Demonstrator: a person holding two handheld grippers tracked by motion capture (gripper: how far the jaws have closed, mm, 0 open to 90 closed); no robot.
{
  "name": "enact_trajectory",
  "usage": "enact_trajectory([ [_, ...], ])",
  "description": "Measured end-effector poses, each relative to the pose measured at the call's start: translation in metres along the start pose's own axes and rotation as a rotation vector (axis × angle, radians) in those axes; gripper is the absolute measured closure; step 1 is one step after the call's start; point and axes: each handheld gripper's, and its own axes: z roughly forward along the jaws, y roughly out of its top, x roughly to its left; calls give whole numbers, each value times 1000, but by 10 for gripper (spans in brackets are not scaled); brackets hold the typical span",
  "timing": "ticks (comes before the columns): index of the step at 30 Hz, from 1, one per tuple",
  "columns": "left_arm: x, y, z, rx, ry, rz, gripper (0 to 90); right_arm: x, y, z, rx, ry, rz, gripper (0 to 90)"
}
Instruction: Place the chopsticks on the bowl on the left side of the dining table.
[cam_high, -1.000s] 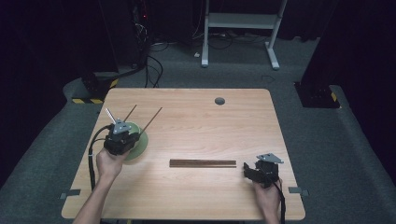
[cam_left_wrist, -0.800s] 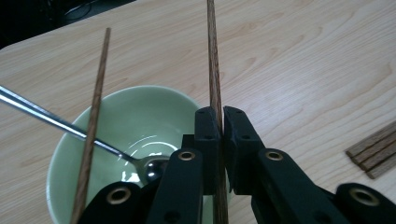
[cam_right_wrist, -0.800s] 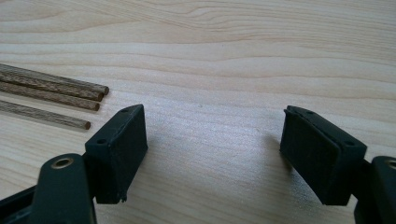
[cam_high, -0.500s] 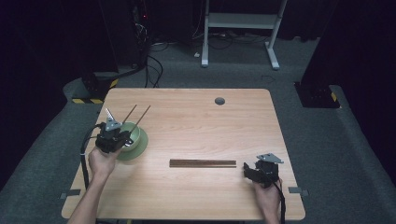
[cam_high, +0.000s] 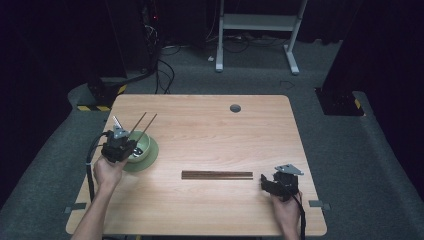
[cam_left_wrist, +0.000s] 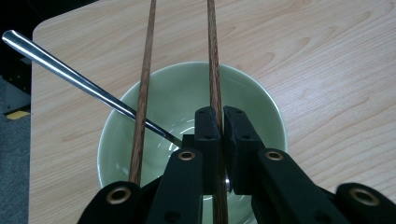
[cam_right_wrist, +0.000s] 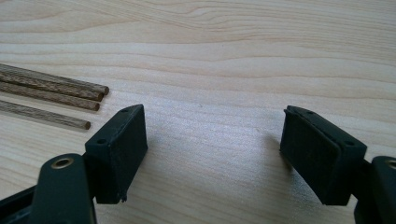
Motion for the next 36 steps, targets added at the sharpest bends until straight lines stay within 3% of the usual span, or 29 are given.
enact_trajectory([
  [15, 13, -1, 5, 7, 47, -13, 842, 0, 0, 0, 0, 0, 0, 225],
  [36, 21, -1, 12, 13, 87, -18, 840, 0, 0, 0, 0, 0, 0, 225],
])
